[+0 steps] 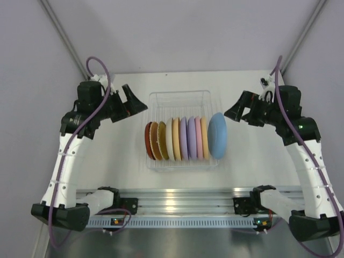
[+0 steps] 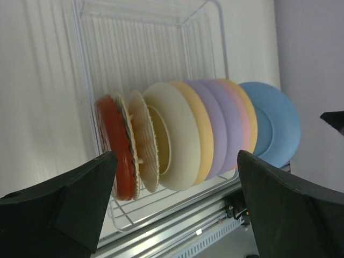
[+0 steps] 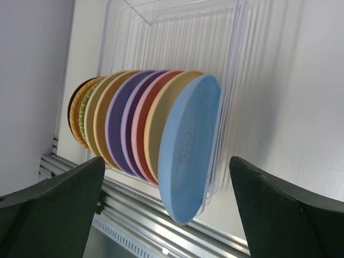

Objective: Unload the plates from the dish rack

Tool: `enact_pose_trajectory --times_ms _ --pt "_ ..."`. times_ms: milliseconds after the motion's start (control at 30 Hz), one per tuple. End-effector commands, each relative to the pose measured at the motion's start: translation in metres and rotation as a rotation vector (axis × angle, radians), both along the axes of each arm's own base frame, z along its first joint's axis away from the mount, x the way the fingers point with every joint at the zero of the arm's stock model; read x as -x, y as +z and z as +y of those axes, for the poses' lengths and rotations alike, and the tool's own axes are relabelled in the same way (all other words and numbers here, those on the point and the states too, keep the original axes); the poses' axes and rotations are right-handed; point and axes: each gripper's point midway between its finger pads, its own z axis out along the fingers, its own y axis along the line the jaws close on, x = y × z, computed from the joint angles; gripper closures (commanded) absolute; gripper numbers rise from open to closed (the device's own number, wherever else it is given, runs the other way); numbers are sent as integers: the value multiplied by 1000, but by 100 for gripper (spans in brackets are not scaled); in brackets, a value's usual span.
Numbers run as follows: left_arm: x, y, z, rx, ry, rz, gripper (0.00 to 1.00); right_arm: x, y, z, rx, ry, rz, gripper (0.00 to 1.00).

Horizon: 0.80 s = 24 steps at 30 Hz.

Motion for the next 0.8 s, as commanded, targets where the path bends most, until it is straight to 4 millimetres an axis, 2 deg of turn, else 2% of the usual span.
enact_pose_trajectory --times_ms 0,67,167,200,233,333,467,533,600,633,700,733,767 --pt "4 -13 -8 8 -61 -1 1 5 12 2 39 22 -11 1" --pt "-3 -21 -13 1 -65 -1 1 7 5 13 14 54 12 12" --pt "-12 -29 -7 -39 -21 -24 1 13 -12 32 -23 93 48 26" --pt "-15 -25 -7 -47 -20 -52 1 16 -16 38 -35 109 58 32" --pt "-18 -26 -6 -53 -13 -54 1 23 -25 50 -52 141 87 44" --pt "-23 -21 -13 -58 -42 -82 1 29 -32 66 -60 193 99 57" --pt "-38 -22 -13 -80 -41 -124 1 26 -47 54 37 170 113 46" --pt "-44 -18 -13 -80 -32 -151 1 22 -41 47 82 158 74 41" --pt "-49 -14 -14 -65 -27 -170 1 20 -35 49 80 179 47 44" --pt "-51 -15 -15 -59 -25 -173 1 18 -37 48 84 191 41 58" --pt "-60 -12 -17 -38 -10 -188 1 17 -41 54 54 224 56 78" --pt "-62 -7 -18 -30 -8 -196 1 16 -49 55 40 231 78 92" --pt "-63 -5 -20 -19 -16 -193 1 16 -52 58 21 244 89 96"
